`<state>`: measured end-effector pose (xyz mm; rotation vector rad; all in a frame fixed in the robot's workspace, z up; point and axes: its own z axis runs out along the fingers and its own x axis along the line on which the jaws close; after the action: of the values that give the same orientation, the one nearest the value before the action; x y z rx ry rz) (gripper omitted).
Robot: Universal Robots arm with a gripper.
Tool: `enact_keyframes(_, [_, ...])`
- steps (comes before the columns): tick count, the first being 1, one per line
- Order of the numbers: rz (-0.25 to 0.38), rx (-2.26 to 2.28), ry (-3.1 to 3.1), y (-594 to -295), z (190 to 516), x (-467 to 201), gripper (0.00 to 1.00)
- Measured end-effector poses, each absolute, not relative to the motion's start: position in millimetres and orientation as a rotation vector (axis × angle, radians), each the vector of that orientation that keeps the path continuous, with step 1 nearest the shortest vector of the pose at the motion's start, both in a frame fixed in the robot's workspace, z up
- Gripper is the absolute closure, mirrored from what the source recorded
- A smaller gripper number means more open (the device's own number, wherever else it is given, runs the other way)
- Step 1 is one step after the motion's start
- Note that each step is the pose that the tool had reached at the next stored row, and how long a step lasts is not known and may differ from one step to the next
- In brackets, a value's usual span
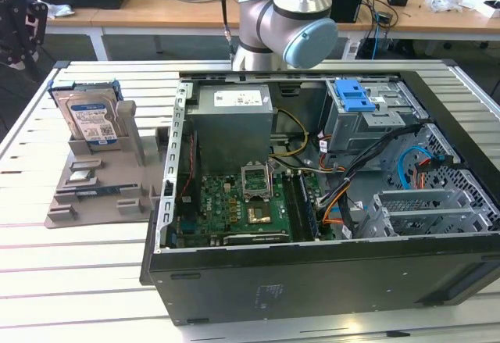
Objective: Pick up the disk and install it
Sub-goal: 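Pick up the disk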
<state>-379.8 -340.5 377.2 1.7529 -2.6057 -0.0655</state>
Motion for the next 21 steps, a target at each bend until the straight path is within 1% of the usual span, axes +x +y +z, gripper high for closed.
enact_keyframes(18, [-0.064, 1.964, -2.446, -340.5, 377.1, -379.8, 0.89])
enact_keyframes(21, [-0.042, 2.021, -2.383, -340.5, 377.1, -379.8, 0.89])
